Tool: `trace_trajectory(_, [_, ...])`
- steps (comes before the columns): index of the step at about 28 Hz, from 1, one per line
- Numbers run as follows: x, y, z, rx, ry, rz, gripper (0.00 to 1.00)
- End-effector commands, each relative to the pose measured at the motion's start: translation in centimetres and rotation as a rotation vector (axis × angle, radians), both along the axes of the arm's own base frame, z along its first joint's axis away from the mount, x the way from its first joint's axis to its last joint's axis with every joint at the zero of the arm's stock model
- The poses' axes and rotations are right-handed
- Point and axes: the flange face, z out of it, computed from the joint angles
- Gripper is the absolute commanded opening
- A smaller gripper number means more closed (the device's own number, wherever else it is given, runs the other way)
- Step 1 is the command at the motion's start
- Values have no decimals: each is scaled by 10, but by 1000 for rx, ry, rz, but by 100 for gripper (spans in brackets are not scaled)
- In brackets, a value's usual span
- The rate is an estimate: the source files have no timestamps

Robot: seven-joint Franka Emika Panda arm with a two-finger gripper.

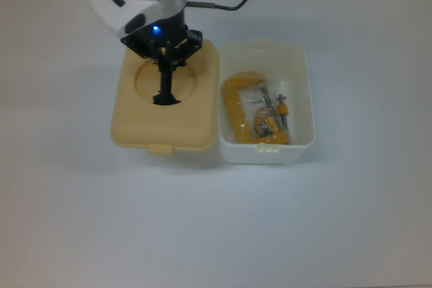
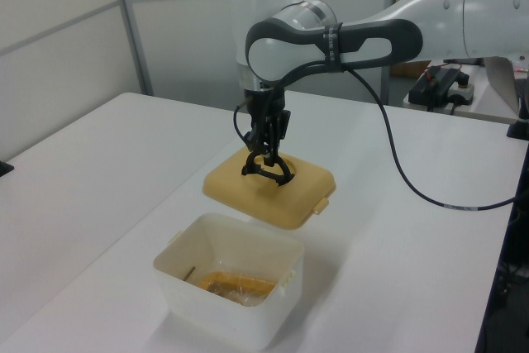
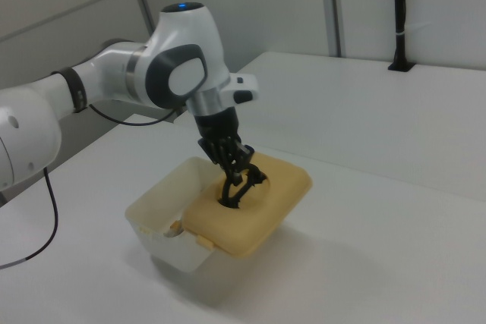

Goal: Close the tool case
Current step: 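Carry the lid over the white box and lower it onto the rim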

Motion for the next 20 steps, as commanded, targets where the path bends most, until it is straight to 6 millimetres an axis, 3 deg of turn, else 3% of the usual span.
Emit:
trace_trajectory(1, [-9,39,10,10,21,1,0])
trace_trajectory(7, [-15,79,8,6,25,14,0])
trace_trajectory(20, [-26,139,-3,-6,37,47,0])
